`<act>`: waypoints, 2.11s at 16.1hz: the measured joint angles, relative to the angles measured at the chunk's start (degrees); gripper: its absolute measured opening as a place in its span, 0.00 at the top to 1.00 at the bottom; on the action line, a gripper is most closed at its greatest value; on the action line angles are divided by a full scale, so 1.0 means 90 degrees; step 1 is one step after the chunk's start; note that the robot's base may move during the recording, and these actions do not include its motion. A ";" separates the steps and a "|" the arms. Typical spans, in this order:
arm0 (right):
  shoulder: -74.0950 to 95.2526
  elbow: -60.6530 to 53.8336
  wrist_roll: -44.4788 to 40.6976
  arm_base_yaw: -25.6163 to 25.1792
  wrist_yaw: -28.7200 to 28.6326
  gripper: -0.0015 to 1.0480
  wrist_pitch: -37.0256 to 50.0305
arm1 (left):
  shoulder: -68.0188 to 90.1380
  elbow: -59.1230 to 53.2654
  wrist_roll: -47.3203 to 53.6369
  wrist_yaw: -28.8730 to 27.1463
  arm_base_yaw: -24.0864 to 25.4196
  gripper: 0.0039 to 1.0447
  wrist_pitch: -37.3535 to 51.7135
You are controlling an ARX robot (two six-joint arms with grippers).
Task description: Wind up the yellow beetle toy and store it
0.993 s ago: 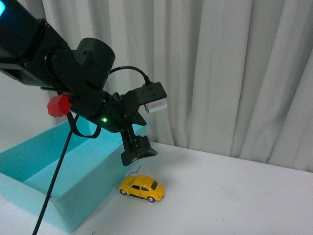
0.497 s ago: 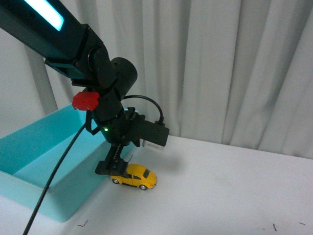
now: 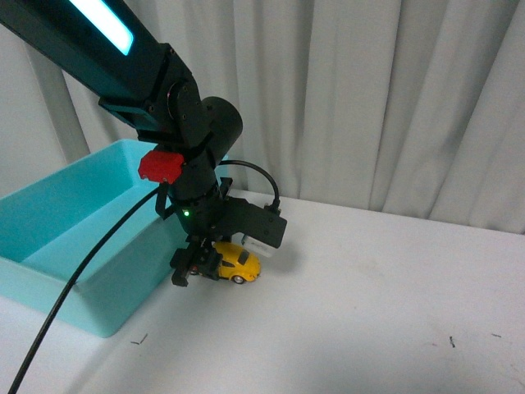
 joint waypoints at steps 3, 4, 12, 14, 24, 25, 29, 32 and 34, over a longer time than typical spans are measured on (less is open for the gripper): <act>0.0000 0.0000 0.0000 0.0000 -0.0002 0.06 0.0000 | -0.0027 0.0010 -0.0027 0.0058 0.0000 0.58 -0.0022; 0.0000 0.0000 0.0000 0.0000 0.0000 0.06 -0.0002 | -0.0041 0.0010 -0.0051 0.0151 0.0000 0.58 -0.0051; 0.0002 0.0000 0.0000 0.0000 0.0000 0.06 -0.0002 | -0.2166 -0.0622 -0.0838 0.2773 0.0311 0.61 -0.0627; 0.0000 0.0000 0.0000 0.0000 0.0000 0.06 0.0000 | -0.2878 -0.0617 -0.1214 0.3541 0.1103 0.61 -0.0253; 0.0002 0.0000 0.0000 0.0000 0.0000 0.06 -0.0002 | -0.0894 -0.0087 -0.4750 0.1321 0.3028 0.61 0.1120; 0.0000 0.0000 -0.0002 0.0000 -0.0002 0.06 0.0000 | -0.0794 -0.0087 -0.4843 0.1200 0.2990 0.61 0.1205; 0.0002 0.0000 -0.0002 0.0000 -0.0002 0.06 -0.0002 | -0.0255 -0.0124 -0.5132 0.0986 0.3002 0.61 0.1469; 0.0002 0.0000 0.0000 0.0000 0.0000 0.06 -0.0002 | -0.0138 -0.0129 -0.5202 0.0899 0.3019 0.61 0.1443; 0.0002 0.0000 0.0000 0.0000 0.0000 0.06 -0.0002 | -0.0138 -0.0129 -0.5379 0.0947 0.2999 0.39 0.1338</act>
